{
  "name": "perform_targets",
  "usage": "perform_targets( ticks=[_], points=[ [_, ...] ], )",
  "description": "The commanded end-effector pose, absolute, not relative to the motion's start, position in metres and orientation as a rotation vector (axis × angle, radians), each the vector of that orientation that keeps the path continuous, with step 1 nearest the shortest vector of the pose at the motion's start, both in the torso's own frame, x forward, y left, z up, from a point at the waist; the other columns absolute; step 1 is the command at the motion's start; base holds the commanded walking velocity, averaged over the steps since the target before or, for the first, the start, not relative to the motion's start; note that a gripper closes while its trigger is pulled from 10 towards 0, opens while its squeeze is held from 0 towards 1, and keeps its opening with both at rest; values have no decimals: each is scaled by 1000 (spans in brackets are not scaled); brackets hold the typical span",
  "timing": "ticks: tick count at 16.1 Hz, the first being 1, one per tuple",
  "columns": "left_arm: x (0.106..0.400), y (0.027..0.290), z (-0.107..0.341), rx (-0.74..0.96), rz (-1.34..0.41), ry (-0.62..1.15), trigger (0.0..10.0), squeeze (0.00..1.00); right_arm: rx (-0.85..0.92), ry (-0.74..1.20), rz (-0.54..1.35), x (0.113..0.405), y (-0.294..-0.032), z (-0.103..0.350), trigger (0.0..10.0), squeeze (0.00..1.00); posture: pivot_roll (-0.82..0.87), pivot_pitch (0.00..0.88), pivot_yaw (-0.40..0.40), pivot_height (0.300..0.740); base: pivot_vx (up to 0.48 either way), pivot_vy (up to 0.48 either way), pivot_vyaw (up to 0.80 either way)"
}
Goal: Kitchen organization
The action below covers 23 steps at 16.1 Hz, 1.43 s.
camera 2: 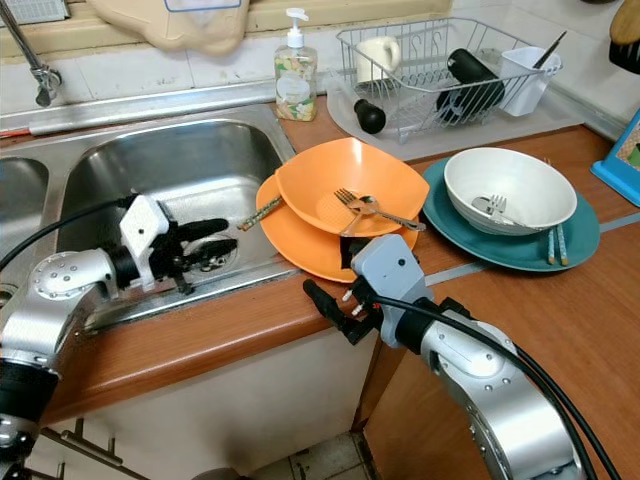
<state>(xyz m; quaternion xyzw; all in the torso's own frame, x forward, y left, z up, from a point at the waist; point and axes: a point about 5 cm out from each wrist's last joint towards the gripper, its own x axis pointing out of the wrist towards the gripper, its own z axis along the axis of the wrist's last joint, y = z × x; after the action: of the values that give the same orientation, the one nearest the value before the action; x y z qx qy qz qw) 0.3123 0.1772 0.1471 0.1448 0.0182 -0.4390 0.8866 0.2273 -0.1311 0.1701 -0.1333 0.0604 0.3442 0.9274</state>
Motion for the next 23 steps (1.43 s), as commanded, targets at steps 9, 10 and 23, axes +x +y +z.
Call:
perform_targets(
  ticks=[9,10,23],
  points=[
    [321,158,163,246,-917,-13,10000,0,-250,46,766,224,-123,181,10000,0,-37,0,49,740,0,0,0],
    [323,154,162,245,-921,-7,10000,0,-253,47,769,223,-123,181,10000,0,-41,0,51,740,0,0,0],
    [337,149,145,275,-833,60,2510,0,-270,59,780,220,-123,179,10000,0,-53,0,58,740,0,0,0]
  ],
)
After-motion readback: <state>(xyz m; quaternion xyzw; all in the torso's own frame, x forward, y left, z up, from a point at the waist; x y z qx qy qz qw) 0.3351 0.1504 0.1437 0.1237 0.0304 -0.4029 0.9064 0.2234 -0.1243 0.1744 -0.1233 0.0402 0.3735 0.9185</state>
